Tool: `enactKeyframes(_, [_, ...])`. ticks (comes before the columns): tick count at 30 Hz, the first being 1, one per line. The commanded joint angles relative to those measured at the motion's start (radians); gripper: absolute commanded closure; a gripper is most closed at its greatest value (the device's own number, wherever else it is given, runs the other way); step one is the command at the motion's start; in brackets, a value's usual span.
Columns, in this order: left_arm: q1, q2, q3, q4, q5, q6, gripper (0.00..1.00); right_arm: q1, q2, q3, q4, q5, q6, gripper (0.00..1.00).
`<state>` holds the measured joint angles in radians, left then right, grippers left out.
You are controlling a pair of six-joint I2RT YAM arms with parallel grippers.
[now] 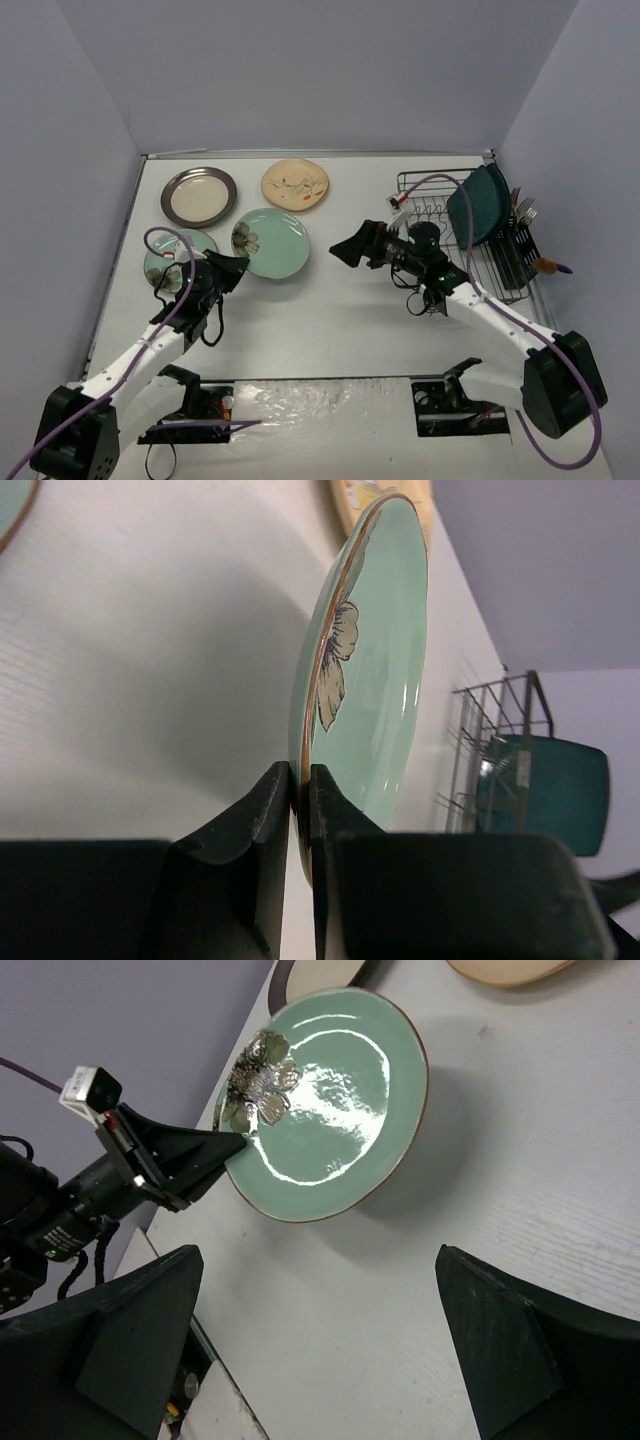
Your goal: Load the plates into the dish rack
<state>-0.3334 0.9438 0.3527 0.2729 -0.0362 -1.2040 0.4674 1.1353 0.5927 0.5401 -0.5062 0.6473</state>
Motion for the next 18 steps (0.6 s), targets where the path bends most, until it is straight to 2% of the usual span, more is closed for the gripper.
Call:
enactKeyframes(1, [-0.008,-0.127,0.078,0.137,0.114,0.025,1.00,0.033,0.080,0.095,0.114,-0.028,-0.005,0.00])
enactKeyframes(5, [-0.009,-0.200,0.111,0.092,0.186,0.064,1.00,0.047,0.171,0.140,0.170,-0.109,0.000,0.00])
enactKeyframes(8, [-0.010,-0.239,0.116,0.116,0.238,0.067,1.00,0.071,0.229,0.195,0.157,-0.157,-0.033,0.00])
enactKeyframes(18, [-0.010,-0.293,0.125,0.161,0.314,0.062,1.00,0.100,0.336,0.254,0.191,-0.185,-0.053,0.05])
